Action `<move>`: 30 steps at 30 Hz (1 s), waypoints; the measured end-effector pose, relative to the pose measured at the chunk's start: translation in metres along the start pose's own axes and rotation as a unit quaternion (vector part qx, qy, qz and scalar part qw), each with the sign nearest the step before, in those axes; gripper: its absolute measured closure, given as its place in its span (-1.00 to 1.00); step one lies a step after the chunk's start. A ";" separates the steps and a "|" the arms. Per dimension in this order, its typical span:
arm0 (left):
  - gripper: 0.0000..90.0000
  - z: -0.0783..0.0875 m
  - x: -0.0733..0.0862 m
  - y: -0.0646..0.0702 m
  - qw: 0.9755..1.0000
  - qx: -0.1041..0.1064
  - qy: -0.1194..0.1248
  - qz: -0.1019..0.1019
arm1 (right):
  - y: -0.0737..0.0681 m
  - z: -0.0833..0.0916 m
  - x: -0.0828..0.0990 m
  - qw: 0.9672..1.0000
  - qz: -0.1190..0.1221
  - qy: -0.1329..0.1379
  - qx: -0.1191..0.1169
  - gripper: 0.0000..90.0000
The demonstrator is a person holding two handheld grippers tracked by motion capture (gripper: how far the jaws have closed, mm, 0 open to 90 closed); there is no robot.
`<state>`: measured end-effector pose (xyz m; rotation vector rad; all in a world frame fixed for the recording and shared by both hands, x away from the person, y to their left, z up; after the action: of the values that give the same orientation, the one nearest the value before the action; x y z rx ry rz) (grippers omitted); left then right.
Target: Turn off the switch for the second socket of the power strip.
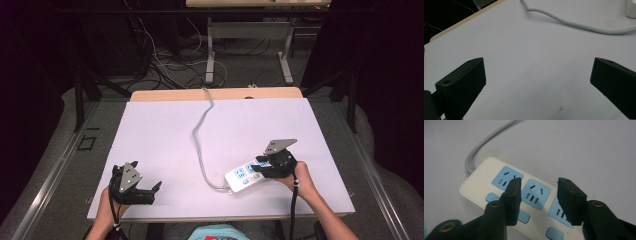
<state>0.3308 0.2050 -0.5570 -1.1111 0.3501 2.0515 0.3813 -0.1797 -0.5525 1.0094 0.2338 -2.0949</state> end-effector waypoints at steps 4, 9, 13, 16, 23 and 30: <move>-1.00 0.000 0.000 0.000 1.000 0.000 -0.002 -0.002 | -0.002 0.002 0.000 1.000 0.002 0.002 0.005 0.67; -1.00 0.000 0.000 0.000 1.000 -0.001 0.000 0.000 | -0.003 0.004 0.001 1.000 0.014 0.002 0.007 1.00; -1.00 -0.001 0.000 0.000 1.000 -0.002 0.002 0.000 | -0.004 0.004 0.001 1.000 0.016 0.003 0.004 1.00; -1.00 -0.001 0.000 0.000 1.000 -0.002 0.003 0.000 | -0.006 0.003 0.001 1.000 0.023 0.009 0.010 1.00; -1.00 -0.001 0.000 0.000 1.000 -0.001 0.001 0.000 | -0.012 0.000 0.004 0.999 0.041 0.002 0.009 1.00; -1.00 -0.001 0.000 0.000 1.000 -0.002 0.000 -0.001 | -0.016 -0.004 0.010 0.998 0.053 -0.027 0.000 1.00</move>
<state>0.3312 0.2048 -0.5574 -1.1141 0.3455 2.0500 0.3683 -0.1725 -0.5652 0.9429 0.1483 -2.0234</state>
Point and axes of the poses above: each handheld gripper's, and its own axes: z roughly backward along the jaws, x roughly out of its underside, y roughly to its right, the point moved 7 cm from there along -z, roughly forward along the jaws, and after that the axes turned 11 degrees about x, right-handed, at the moved point
